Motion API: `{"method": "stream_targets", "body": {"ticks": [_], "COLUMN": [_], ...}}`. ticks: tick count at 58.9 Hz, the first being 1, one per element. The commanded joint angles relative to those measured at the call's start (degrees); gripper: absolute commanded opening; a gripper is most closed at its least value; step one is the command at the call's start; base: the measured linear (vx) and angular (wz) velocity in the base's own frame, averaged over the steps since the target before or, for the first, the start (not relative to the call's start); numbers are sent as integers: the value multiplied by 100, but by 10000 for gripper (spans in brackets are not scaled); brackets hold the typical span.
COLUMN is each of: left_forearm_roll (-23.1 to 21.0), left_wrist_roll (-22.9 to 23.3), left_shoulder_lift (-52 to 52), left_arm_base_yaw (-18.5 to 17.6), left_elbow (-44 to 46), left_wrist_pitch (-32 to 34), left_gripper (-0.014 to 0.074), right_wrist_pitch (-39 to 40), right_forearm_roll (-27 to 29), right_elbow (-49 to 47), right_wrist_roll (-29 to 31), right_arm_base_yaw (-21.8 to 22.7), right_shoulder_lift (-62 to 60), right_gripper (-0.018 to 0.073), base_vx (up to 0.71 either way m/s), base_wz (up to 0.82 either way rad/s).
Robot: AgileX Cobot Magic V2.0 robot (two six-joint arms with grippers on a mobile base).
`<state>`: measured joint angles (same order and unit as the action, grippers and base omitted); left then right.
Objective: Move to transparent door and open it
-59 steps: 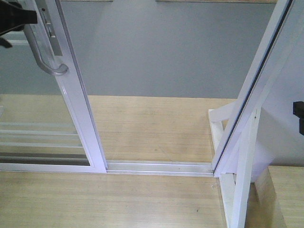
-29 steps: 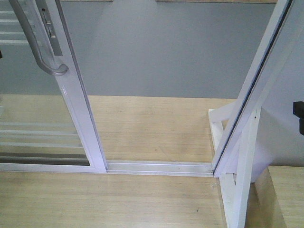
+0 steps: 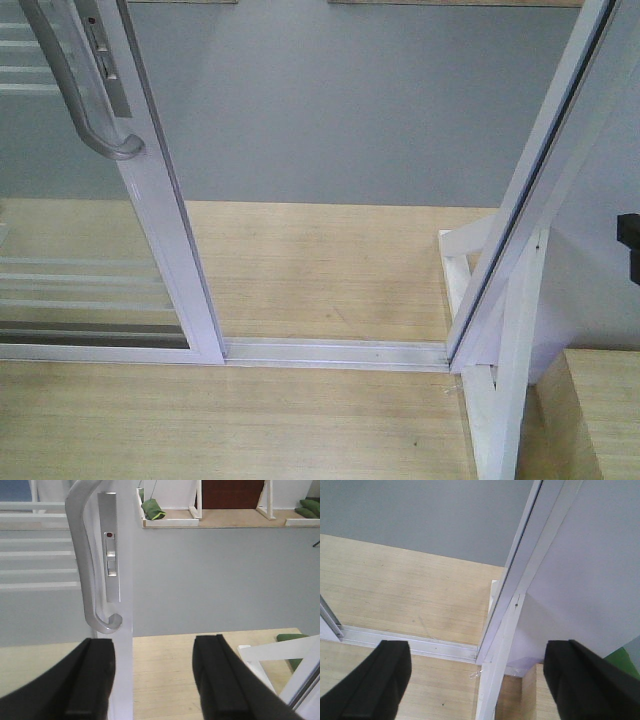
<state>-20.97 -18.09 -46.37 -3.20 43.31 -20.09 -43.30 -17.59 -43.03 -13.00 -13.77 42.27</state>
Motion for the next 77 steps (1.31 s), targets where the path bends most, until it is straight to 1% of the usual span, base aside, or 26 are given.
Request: {"method": "stream_targets", "body": {"ticks": [1,4,7,12,15,19,21,28,35,47,54,61,62,65,77], "left_forearm_roll": [-8,31,200,876,1344,1817,1941,1951,1889,1889,1895,1895,1895,1895,1911], "left_wrist_roll": [70,134,383,960,1336,1690,1809,1848,1842,1842,1847,1858,1860,1860,1860], "left_shoulder_lift": [83,256,476,945,1205,1521,1690,2327,3004,4067,4387,4665,4702,4803,4783], "left_arm_base_yaw": [-11,-11,-11,-6,-6,-6,-6,75,267,281,281,276,276,257,256], "left_elbow": [100,-35,-217,-668,-956,-1277,-1427,-1946,-2461,-3466,-4036,-4597,-4628,-4599,-4599], "left_wrist_pitch": [644,746,867,1276,1521,1722,1765,1777,1798,1870,2179,2734,2783,2577,2637], "left_gripper": [452,435,404,330,271,187,143,-5,-7,-6,-6,-6,-6,-6,-6], "right_wrist_pitch": [367,356,353,353,353,354,354,354,354,354,354,354,354,354,354], "right_forearm_roll": [-150,-150,-150,-150,-150,-155,-155,-155,-155,-155,-155,-155,-155,-155,-155], "right_elbow": [-165,-165,-165,-165,-165,-165,-165,-165,-165,-165,-165,-165,-165,-165,-165], "right_wrist_roll": [-9,-9,-9,-9,-9,-9,-9,-9,-9,-9,-9,-9,-9,-9,-9], "right_arm_base_yaw": [15,15,15,15,15,15,15,15,15,15,15,15,15,15,15], "right_shoulder_lift": [-24,-24,-24,-24,-24,-24,-24,-24,-24,-24,-24,-24,-24,-24,-24], "right_gripper": [594,594,594,594,594,594,594,594,594,594,594,594,594,594,594], "base_vx": [0,0,0,0,0,0,0,0,0,0,0,0,0,0,0], "base_wz": [0,0,0,0,0,0,0,0,0,0,0,0,0,0,0]}}
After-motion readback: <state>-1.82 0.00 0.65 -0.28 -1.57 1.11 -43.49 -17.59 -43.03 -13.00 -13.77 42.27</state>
